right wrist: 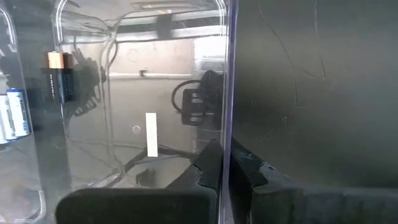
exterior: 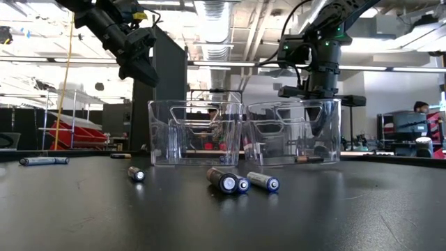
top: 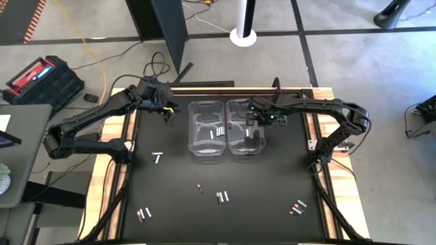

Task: Sort batteries
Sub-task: Move the top transparent bin to the top center of the table

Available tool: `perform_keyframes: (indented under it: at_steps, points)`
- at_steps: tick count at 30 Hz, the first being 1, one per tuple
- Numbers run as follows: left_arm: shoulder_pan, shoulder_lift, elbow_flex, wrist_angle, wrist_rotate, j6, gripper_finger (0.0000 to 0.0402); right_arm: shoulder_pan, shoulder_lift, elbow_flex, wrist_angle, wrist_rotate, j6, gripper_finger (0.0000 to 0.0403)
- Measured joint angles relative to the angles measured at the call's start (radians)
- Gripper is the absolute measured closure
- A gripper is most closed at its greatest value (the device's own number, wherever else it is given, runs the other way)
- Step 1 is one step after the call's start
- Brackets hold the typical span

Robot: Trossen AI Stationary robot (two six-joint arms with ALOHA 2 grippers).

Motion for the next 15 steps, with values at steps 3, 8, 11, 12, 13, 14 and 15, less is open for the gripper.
perform_keyframes:
  at_steps: [3, 8, 11, 12, 13, 14, 15]
  points:
    - [0.000, 0.000, 0.000, 0.000, 0.000, 0.000, 0.0274, 0.000, 0.000, 0.000, -0.005, 0.000, 0.000, 0.0354]
    - [0.000, 0.000, 0.000, 0.000, 0.000, 0.000, 0.0274, 0.000, 0.000, 0.000, -0.004, 0.000, 0.000, 0.0350]
    - [0.000, 0.000, 0.000, 0.000, 0.000, 0.000, 0.0274, 0.000, 0.000, 0.000, -0.004, 0.000, -0.005, 0.0350]
    - [0.000, 0.000, 0.000, 0.000, 0.000, 0.000, 0.0274, 0.000, 0.000, 0.000, -0.004, 0.000, -0.005, 0.0350]
    - [0.000, 0.000, 0.000, 0.000, 0.000, 0.000, 0.0274, 0.000, 0.000, 0.000, -0.004, 0.000, -0.006, 0.0350]
    - [0.000, 0.000, 0.000, 0.000, 0.000, 0.002, 0.0274, 0.000, 0.000, 0.000, -0.004, 0.000, -0.007, 0.0350]
    - [0.000, 0.000, 0.000, 0.000, 0.000, 0.008, 0.0274, 0.000, -0.001, 0.000, -0.004, 0.000, -0.007, 0.0350]
